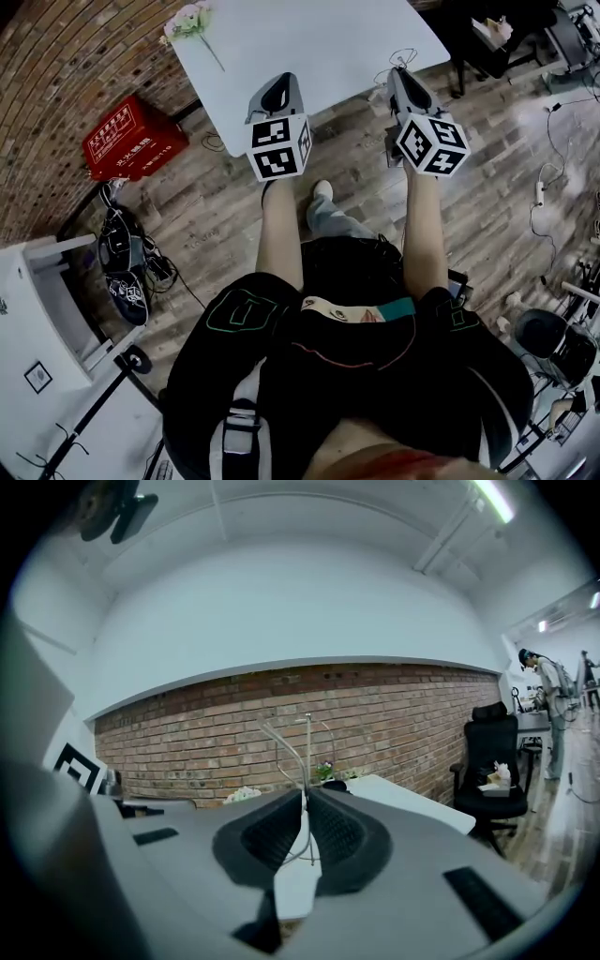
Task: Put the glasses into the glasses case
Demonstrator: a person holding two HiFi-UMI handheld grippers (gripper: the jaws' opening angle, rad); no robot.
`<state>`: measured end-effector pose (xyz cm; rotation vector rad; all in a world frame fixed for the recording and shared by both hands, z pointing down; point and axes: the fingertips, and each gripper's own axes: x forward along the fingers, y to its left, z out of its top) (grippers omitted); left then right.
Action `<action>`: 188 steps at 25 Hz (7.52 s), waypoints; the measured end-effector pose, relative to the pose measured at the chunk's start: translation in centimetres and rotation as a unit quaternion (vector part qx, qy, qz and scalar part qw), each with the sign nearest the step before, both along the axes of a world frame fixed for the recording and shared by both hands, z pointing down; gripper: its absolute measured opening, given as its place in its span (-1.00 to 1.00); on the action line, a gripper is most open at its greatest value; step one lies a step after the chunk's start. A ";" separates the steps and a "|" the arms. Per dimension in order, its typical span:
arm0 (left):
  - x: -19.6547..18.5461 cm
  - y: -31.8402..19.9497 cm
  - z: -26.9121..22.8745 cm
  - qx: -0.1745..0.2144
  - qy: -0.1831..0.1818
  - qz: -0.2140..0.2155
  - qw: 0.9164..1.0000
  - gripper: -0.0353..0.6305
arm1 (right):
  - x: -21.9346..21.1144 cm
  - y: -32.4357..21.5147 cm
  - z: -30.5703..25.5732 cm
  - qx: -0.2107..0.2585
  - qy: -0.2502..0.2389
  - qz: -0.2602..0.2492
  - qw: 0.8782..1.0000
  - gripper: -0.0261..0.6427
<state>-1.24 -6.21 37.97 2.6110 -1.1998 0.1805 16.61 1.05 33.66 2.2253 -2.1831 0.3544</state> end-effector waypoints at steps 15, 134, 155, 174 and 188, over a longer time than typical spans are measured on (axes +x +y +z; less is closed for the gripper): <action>4.6 -8.6 0.0 0.003 -0.033 -0.024 0.999 -0.90 | 5.2 -10.6 0.8 0.008 -0.037 -0.028 0.999 -0.83; 10.8 -36.2 13.9 -0.167 0.005 -0.078 0.983 -0.90 | 6.4 -49.7 21.4 -0.365 0.472 -0.547 0.587 -0.83; 9.1 -36.8 15.0 -0.178 0.005 -0.097 0.979 -0.90 | 6.1 -48.0 25.0 -0.436 0.461 -0.599 0.488 -0.82; 8.8 -36.2 13.4 -0.163 0.017 -0.085 0.983 -0.90 | 5.3 -49.2 21.8 -0.368 0.440 -0.525 0.628 -0.58; 12.0 -33.5 8.8 -0.114 0.026 -0.072 0.990 -0.90 | 7.1 -45.7 10.7 -0.201 0.252 -0.392 0.862 -0.90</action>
